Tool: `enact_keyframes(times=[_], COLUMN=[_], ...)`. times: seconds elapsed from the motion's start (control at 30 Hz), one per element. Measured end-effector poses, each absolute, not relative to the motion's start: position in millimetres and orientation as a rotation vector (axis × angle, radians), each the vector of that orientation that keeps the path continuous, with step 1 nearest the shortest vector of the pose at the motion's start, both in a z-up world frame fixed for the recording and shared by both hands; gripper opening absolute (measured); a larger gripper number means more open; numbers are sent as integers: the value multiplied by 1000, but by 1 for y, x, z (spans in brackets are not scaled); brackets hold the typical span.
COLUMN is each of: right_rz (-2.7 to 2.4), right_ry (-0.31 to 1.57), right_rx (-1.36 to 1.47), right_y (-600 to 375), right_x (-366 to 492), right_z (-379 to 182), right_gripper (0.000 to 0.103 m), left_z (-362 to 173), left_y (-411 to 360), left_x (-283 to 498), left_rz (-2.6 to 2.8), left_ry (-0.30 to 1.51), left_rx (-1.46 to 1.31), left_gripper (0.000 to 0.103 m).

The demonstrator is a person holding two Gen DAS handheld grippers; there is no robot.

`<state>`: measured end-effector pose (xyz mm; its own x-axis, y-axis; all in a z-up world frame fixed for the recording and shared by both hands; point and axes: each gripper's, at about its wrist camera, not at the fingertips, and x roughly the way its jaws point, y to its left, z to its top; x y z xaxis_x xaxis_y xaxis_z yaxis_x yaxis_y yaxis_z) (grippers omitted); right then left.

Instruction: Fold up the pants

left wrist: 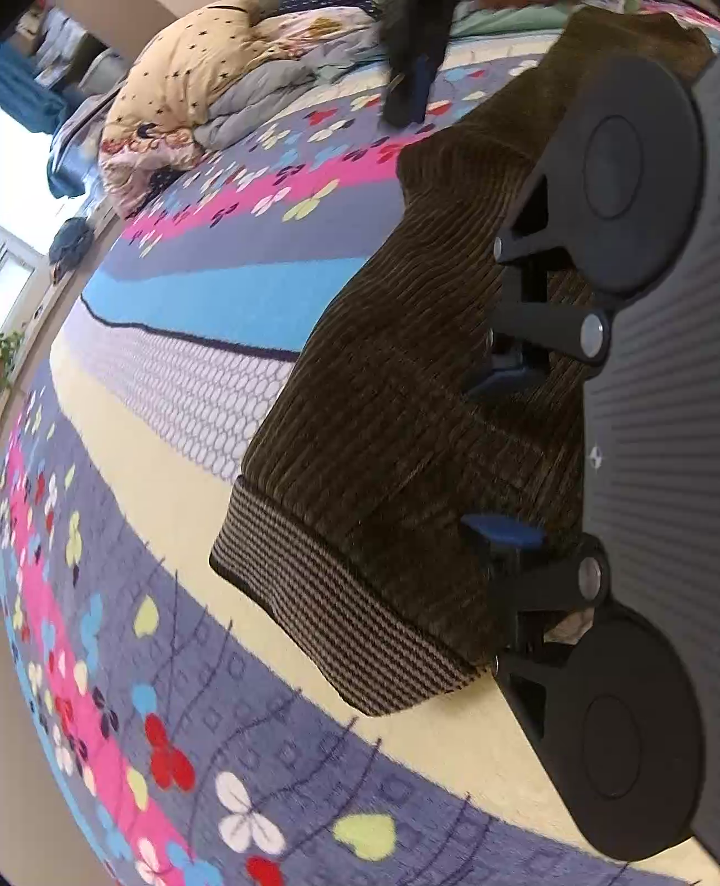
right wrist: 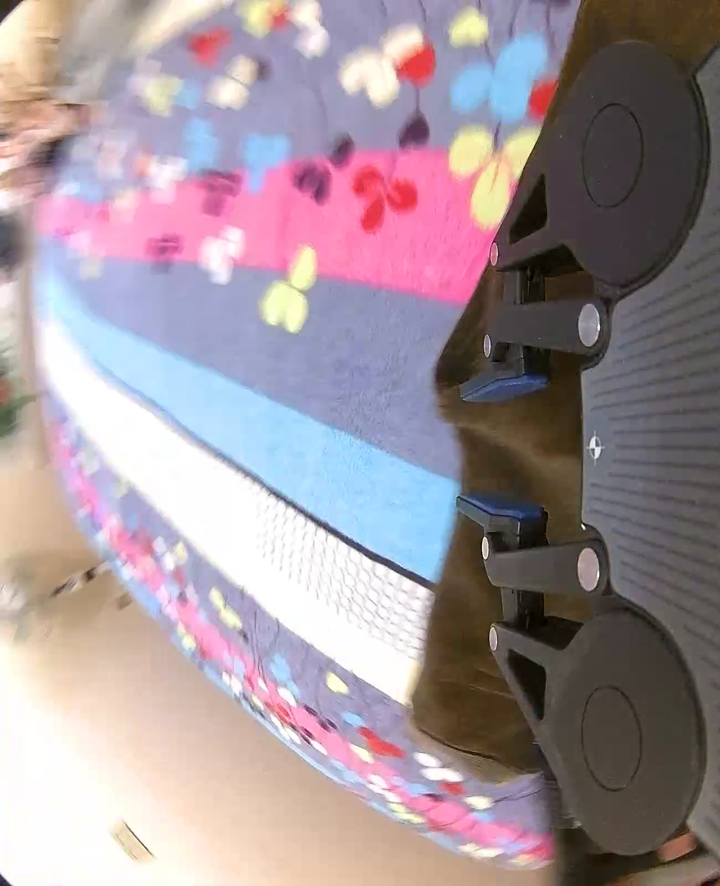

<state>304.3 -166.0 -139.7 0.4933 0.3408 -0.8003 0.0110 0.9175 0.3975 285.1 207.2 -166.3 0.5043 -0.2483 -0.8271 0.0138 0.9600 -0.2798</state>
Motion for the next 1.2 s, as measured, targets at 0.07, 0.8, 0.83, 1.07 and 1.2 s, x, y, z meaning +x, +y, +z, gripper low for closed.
enact_keyframes(times=[0.07,0.8,0.83,1.07,1.2], right_rz=[169,193,187,110,6], right_ry=[1133,925,929,865,914], right_rx=[426,262,190,139,234], right_y=[-169,-223,-216,-224,-252], right_x=[329,278,276,266,273], right_z=[-161,-179,-187,-198,-228], right_gripper=[42,60,48,2,0], left_z=[-167,-171,-171,-172,-172], left_y=[206,199,196,196,193], left_x=[285,292,292,292,293], left_rz=[-168,-191,-186,-199,-172], left_ry=[1031,1033,1033,1031,1032], left_rx=[-256,-270,-263,-240,-249], left_gripper=[59,79,80,80,81])
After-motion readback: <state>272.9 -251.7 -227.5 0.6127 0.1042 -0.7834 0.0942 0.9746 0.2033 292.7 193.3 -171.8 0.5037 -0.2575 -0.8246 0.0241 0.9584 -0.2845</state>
